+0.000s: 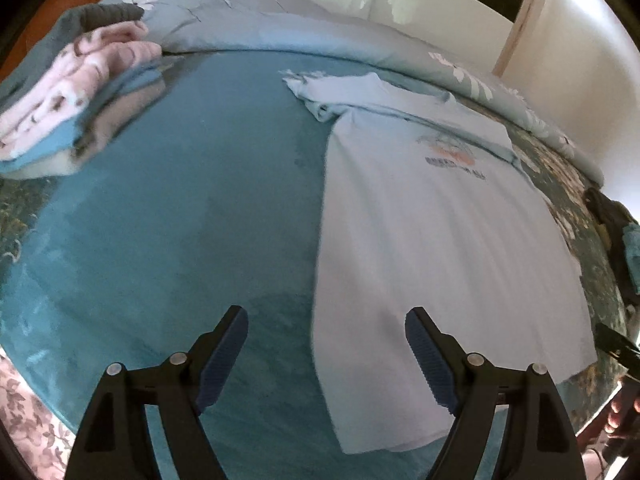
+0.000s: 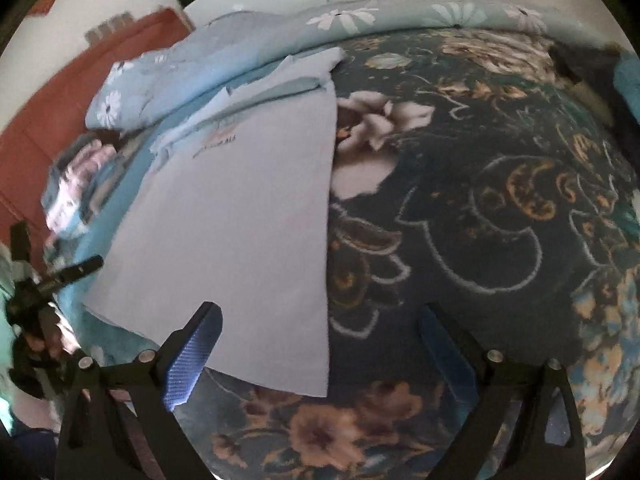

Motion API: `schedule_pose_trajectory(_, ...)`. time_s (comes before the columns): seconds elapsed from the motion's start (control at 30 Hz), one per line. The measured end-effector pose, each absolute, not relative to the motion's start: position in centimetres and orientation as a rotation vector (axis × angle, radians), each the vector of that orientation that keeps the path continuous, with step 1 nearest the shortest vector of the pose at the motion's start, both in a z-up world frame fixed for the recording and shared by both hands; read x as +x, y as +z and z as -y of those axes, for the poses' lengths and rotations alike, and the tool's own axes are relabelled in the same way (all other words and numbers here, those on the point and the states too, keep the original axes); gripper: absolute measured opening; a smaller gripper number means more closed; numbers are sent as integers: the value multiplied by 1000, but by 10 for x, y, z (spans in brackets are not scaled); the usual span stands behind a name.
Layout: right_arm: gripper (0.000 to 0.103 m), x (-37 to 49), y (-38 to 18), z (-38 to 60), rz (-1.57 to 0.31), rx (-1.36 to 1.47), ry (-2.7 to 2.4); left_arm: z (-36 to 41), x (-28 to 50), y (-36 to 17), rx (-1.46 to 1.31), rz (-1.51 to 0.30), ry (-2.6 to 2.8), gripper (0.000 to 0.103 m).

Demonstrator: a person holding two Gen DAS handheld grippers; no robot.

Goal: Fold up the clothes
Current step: 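Move both grippers back above the folded sweatshirt, open, then grasp the sweatshirt hem with both grippers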

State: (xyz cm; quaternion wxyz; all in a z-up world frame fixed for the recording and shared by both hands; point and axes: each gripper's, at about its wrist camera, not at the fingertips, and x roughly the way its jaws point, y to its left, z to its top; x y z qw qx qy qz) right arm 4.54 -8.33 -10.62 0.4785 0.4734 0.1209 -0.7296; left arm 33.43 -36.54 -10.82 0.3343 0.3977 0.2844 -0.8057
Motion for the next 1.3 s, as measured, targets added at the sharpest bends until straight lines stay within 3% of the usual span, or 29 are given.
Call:
schedule_pose_trajectory(0.23,97,51,-109,81,-253,1168,-1729,359,327,-116,1103,-763,-2128,84)
schedule_pose_trajectory(0.3,91,48,-109,77,-235,1182,-1723,360,327,-116,1113,-772,-2129,84)
schedule_pose_trajectory(0.37,74,45,-109,73,-217,1197,-1716,362,329,-116,1115,-797,-2135,84)
schedule_pose_trajectory(0.57,47,37,-110,60,-154,1251,-1676,362,337,-118,1119,-945,-2187,84)
schedule_pose_trajectory(0.8,33,44,-116,64,-100,1291,-1570,359,345,-116,1102,-1010,-2219,84)
schedule_pose_trajectory(0.87,23,42,-117,61,-62,1306,-1541,361,348,-115,1096,-1037,-2221,84)
schedule_pose_trajectory(1.3,21,31,-131,72,124,1382,-1472,367,360,-114,1055,-1137,-2206,84)
